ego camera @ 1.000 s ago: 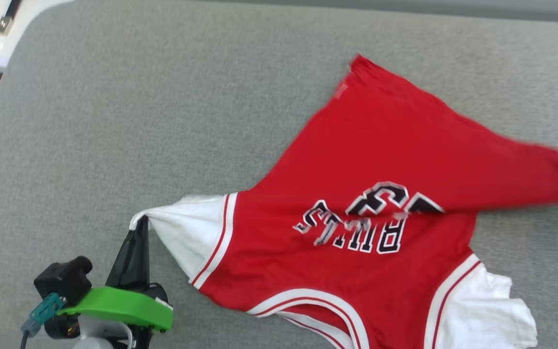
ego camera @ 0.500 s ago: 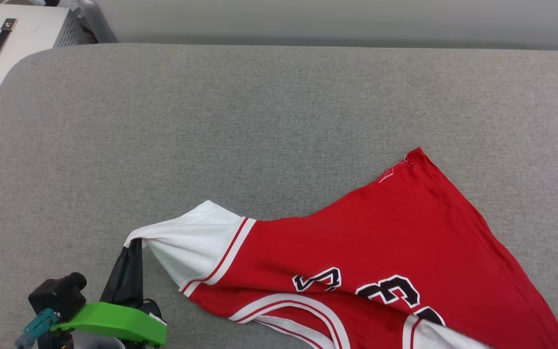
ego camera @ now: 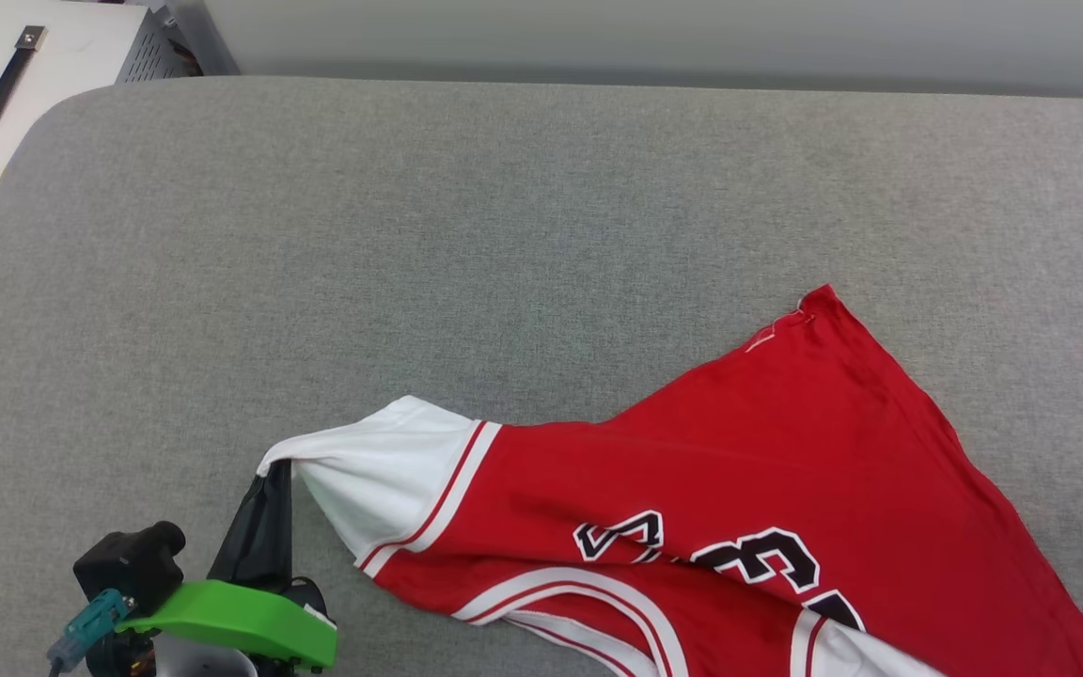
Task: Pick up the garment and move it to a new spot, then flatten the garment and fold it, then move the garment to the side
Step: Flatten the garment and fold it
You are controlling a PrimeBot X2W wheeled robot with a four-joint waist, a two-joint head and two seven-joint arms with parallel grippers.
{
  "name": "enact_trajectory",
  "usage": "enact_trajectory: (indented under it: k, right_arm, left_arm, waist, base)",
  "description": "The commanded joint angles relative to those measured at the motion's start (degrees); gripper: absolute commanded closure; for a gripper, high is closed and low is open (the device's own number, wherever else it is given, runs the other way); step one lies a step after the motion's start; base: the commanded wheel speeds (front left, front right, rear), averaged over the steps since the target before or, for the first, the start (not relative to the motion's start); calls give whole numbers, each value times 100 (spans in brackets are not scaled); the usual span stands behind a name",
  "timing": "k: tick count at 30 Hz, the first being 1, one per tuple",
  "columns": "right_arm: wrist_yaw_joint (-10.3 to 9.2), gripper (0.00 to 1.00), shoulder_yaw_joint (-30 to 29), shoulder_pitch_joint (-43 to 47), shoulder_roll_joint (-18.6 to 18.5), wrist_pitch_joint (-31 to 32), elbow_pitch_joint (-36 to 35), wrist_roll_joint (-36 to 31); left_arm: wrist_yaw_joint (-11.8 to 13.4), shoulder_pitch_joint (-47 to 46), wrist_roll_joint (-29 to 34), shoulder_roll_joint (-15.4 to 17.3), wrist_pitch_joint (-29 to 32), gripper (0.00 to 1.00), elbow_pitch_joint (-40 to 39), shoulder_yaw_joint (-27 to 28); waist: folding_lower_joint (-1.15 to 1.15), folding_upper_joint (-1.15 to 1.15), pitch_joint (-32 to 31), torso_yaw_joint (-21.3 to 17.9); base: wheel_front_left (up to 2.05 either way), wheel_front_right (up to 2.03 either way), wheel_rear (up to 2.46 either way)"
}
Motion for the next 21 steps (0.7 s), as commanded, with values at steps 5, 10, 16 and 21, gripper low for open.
enact_trajectory:
  k: [5, 10, 16, 21]
  right_arm:
    - [-3, 0, 547, -1378, -390, 340, -327, -88]
    - [-3, 0, 1829, -2745, -787, 1134, 191, -121]
    - [-3, 0, 3277, -4024, -961, 2059, 1139, -189]
    - [-3, 0, 4045, -4629, -904, 2341, 1832, -193]
  left_arm:
    - [-23, -290, 84, -39, 16, 100, -66, -106]
    - [-81, -519, 138, -130, -10, 100, -66, -217]
    - [-164, -779, 193, -310, -69, 100, -20, -328]
    - [-239, -971, 250, -455, -115, 100, 15, -387]
  waist:
    - [0, 0, 296, 240]
    - [0, 0, 614, 467]
    - [0, 0, 986, 728]
    - [0, 0, 1276, 905]
  base:
    - [0, 0, 0]
    - [0, 0, 0]
    - [0, 0, 0]
    - [0, 0, 0]
